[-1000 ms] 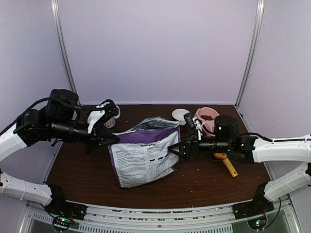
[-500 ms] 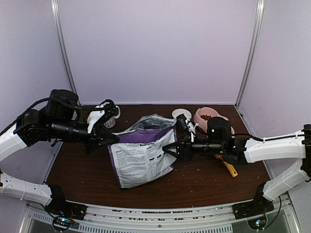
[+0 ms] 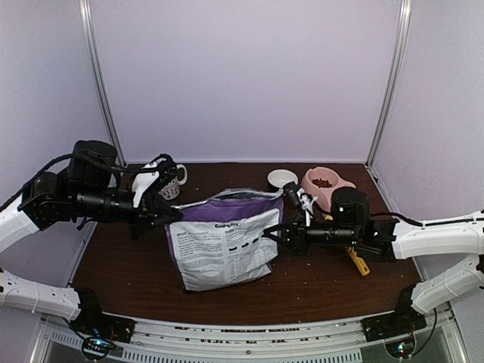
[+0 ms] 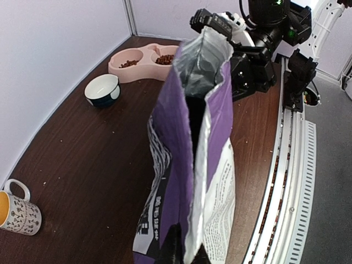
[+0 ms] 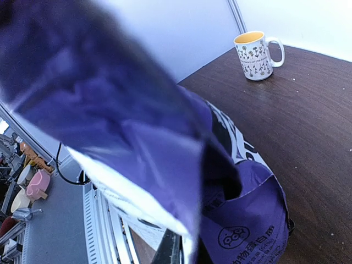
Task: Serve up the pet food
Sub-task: Adjust the pet food bag at the center of the board.
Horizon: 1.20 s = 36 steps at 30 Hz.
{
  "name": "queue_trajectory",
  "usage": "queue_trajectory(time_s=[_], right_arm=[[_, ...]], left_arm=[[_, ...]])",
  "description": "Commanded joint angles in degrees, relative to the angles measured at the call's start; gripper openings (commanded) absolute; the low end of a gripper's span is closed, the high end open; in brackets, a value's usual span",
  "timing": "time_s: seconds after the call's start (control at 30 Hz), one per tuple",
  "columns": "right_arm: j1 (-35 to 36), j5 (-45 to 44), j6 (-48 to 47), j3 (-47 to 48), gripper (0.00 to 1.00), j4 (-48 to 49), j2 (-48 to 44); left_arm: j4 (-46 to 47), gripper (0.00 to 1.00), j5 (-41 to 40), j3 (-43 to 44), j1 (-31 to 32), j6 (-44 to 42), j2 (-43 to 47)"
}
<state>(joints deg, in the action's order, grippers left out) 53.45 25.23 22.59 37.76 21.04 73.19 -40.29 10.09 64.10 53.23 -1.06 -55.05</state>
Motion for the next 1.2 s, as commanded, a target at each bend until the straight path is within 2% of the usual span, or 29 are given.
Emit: queue_trajectory(time_s=[0.0, 0.2, 0.33, 0.47, 0.5, 0.63, 0.7, 0.73, 0.93, 1.17], right_arm=[[0.9, -0.2, 0.7, -2.7, 0.0, -5.4, -8.6], [6.0, -2.7, 0.0, -4.4, 0.0, -15.4, -16.3], [8.4, -5.6, 2.9, -7.5, 0.0, -11.5, -18.0], [8.4, -12.2, 2.6, -8.3, 0.0, -10.1, -21.1], [8.3, -13.8, 2.2, -8.0, 0.05, -10.7, -22.2], [6.6, -16.2, -2.0, -6.7, 0.59, -11.8, -25.5], [5.9, -15.8, -4.8, -4.3, 0.76, -13.4, -25.8], [5.8, -15.5, -6.5, -2.8, 0.81, -14.3, -25.5], [5.2, -11.8, -18.4, 5.2, 0.91, -20.5, -21.5], [3.1, -2.0, -25.9, 7.1, 0.91, -17.2, -17.4]], left_arm=[[9.8, 0.0, -3.8, 0.5, -0.7, 0.9, 2.2], [10.7, 0.0, -5.8, 1.0, -2.0, 1.3, 0.6], [11.1, 0.0, -4.7, 1.5, -3.0, 0.9, -1.0], [11.5, 0.0, 0.6, 1.5, -3.1, -0.9, -0.7], [11.4, 0.0, 1.9, 1.5, -3.1, -1.2, -0.4], [10.7, 0.0, 5.2, 1.5, -3.2, -1.5, 0.9], [10.4, 0.0, 5.9, 1.4, -3.2, -1.4, 1.0], [10.3, 0.0, 6.1, 1.5, -3.2, -1.2, 0.8], [9.9, 0.0, 7.6, 2.0, -3.2, -0.6, -0.1], [9.6, 0.0, 7.7, 2.3, -3.2, -0.6, 0.1]])
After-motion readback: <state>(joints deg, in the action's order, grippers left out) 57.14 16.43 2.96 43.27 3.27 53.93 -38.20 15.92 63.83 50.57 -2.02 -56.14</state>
